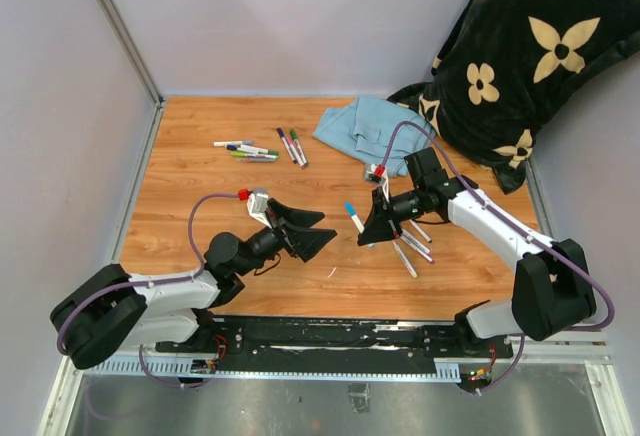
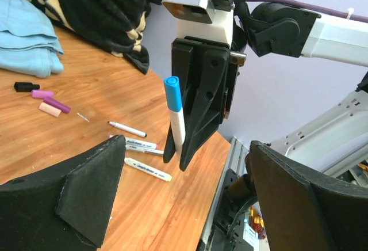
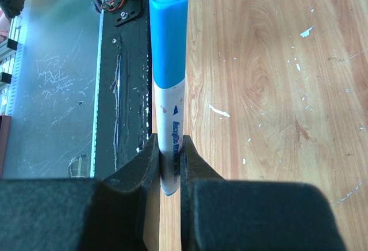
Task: Open the pen caps
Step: Open the pen cap from the pen.
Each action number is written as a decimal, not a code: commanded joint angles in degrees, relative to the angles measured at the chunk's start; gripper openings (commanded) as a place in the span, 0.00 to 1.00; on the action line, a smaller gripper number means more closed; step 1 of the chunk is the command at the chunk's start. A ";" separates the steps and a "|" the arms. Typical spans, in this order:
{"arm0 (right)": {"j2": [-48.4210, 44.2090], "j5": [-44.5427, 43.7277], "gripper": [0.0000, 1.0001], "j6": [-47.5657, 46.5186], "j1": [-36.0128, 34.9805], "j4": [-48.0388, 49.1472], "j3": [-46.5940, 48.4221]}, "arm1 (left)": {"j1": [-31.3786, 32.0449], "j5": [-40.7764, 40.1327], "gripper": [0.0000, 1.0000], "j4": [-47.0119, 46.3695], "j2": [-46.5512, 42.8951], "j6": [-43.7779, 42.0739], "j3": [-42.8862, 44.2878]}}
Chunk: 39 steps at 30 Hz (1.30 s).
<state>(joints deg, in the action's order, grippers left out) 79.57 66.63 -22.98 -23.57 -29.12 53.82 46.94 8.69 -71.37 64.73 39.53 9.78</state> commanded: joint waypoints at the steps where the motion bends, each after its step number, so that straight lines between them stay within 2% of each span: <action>1: 0.55 1.49 0.04 -1.54 0.72 -1.62 1.84 | -0.44 0.70 0.91 -0.14 1.69 -0.02 4.03; 14: 0.94 2.14 0.04 -1.63 0.70 -2.08 2.00 | -0.44 0.52 0.86 -0.89 9.65 1.72 9.68; 17: 0.99 2.21 0.03 -1.63 0.72 -2.08 1.97 | -0.44 1.05 0.81 -0.88 11.66 1.68 11.43; 19: 1.04 2.27 0.03 -1.63 0.70 -2.08 1.97 | -0.44 0.63 0.76 -0.81 13.03 1.74 12.20; 28: 1.09 2.28 0.03 -1.64 0.72 -2.08 1.92 | -0.44 1.66 0.41 -0.96 18.30 2.41 15.89; 31: 1.04 2.28 0.03 -1.63 0.72 -2.16 1.86 | -0.44 2.04 0.26 -1.04 18.84 2.64 16.44; 33: 1.03 2.04 0.04 -1.70 0.72 -2.17 1.95 | -0.45 2.73 0.12 -1.24 19.23 2.87 16.65; 34: 1.09 1.94 0.06 -1.67 0.72 -2.17 1.98 | -0.44 3.12 0.04 -1.51 19.38 3.07 16.64; 35: 0.96 1.86 0.09 -1.63 0.72 -2.16 2.01 | -0.44 3.44 0.01 -1.94 19.54 3.35 16.54; 39: 0.67 2.17 0.36 0.01 0.81 -1.26 2.12 | -0.44 3.77 0.00 -4.72 20.26 5.40 15.40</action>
<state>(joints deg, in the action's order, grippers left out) 80.51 67.29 -23.51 -23.11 -30.35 53.87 46.70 11.51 -72.20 83.90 43.79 25.17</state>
